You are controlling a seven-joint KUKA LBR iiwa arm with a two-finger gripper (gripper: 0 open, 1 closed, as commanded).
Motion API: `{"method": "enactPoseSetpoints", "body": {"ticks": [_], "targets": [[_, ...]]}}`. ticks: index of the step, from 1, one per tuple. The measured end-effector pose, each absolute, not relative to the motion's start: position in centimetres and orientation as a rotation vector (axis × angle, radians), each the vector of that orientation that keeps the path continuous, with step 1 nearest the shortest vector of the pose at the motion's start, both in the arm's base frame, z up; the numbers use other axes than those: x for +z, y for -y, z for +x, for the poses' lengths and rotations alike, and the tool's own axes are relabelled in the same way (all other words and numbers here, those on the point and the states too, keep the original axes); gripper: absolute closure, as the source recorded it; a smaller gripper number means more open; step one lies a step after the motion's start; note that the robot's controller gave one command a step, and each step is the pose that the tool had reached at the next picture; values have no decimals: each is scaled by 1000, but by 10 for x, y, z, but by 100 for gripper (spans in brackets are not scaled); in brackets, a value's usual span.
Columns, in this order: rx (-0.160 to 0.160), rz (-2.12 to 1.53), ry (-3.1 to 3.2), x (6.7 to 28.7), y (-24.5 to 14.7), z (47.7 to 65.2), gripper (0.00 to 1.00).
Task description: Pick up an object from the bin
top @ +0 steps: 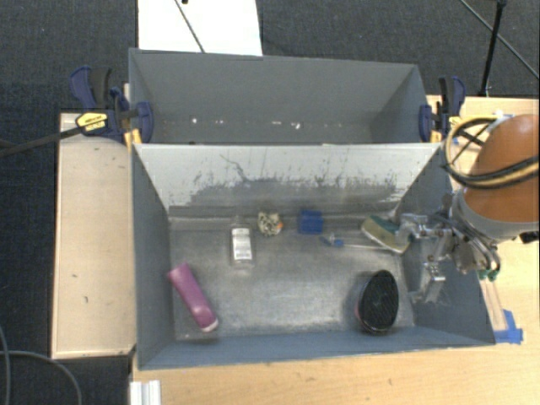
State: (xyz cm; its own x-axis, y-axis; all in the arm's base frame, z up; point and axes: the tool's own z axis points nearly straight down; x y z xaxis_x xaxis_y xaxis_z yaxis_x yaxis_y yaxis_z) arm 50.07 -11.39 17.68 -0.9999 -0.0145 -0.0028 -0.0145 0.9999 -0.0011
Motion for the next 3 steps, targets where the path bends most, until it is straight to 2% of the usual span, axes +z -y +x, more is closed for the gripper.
{"method": "enactPoseSetpoints", "body": {"ticks": [1,2,3], "targets": [[-1,-493,-3094,70,76,486,0],[0,-497,-3099,70,77,484,100],[-4,-1285,-2863,194,126,495,100]]}}
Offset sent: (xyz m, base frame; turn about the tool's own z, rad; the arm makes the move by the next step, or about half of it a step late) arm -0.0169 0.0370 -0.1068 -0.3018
